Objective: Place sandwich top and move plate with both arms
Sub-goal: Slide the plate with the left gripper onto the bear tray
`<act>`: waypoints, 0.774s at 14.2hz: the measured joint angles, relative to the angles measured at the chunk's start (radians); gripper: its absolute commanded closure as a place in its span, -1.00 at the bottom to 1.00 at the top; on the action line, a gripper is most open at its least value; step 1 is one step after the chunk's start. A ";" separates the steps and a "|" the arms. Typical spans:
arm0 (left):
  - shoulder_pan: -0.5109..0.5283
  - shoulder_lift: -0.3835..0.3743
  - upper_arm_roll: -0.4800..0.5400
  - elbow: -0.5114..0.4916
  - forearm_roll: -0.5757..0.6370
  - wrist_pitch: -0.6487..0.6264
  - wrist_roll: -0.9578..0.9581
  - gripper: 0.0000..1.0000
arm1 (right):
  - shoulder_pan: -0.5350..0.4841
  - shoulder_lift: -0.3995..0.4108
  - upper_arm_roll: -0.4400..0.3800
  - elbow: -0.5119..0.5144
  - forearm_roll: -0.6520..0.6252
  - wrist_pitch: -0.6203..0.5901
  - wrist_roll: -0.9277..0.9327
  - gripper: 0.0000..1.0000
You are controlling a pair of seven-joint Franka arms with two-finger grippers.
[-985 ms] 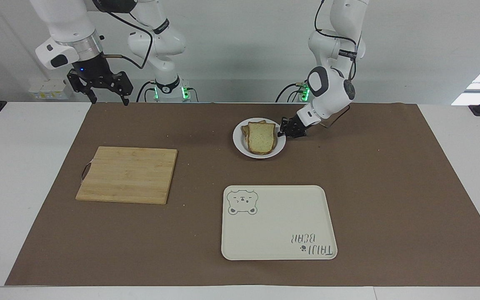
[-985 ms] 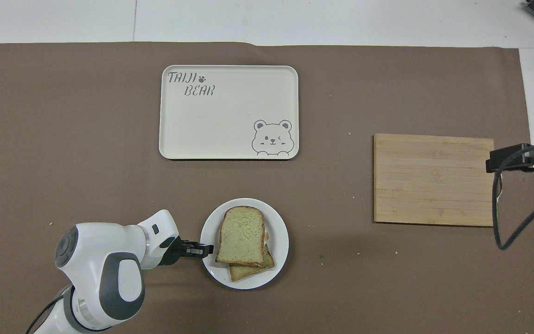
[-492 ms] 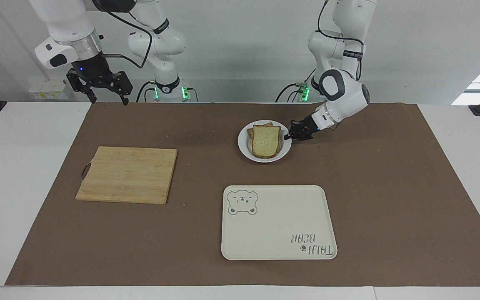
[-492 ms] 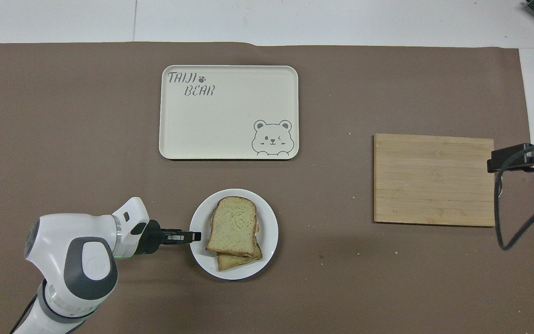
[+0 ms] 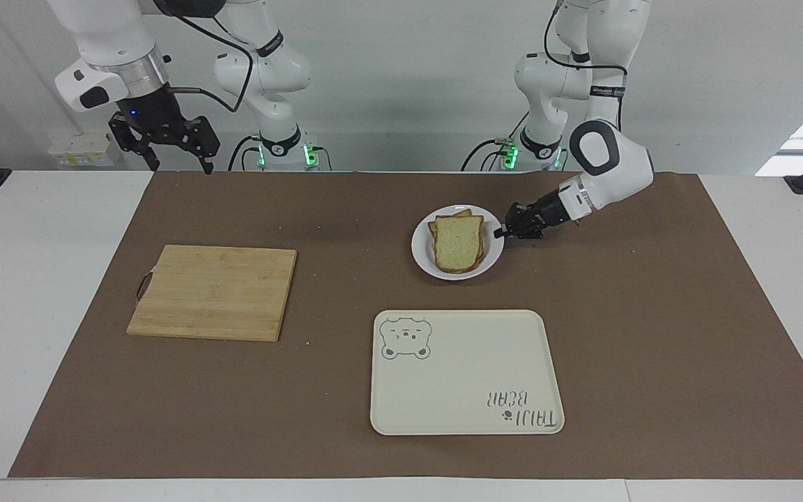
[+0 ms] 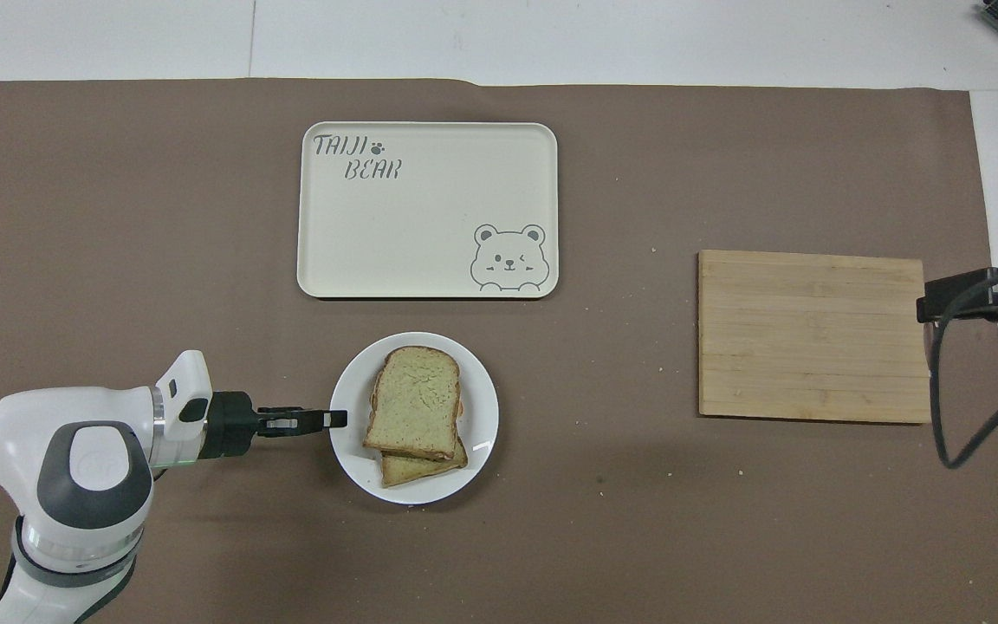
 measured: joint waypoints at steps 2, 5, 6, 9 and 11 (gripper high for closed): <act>0.036 0.002 0.000 0.021 -0.029 -0.041 0.013 1.00 | 0.000 -0.001 0.000 0.000 0.000 0.000 0.000 -1.00; 0.071 0.016 0.001 0.064 -0.063 -0.087 0.016 1.00 | 0.000 -0.001 0.001 0.001 0.000 0.000 0.000 -1.00; 0.078 0.029 0.001 0.086 -0.065 -0.095 0.016 1.00 | 0.000 -0.001 0.001 0.001 0.000 0.000 0.000 -1.00; 0.086 0.074 0.001 0.148 -0.067 -0.101 0.016 1.00 | 0.000 -0.001 0.002 0.001 0.000 0.000 0.000 -1.00; 0.087 0.107 0.001 0.199 -0.068 -0.103 0.014 1.00 | 0.000 -0.001 0.002 0.002 0.000 0.000 0.000 -1.00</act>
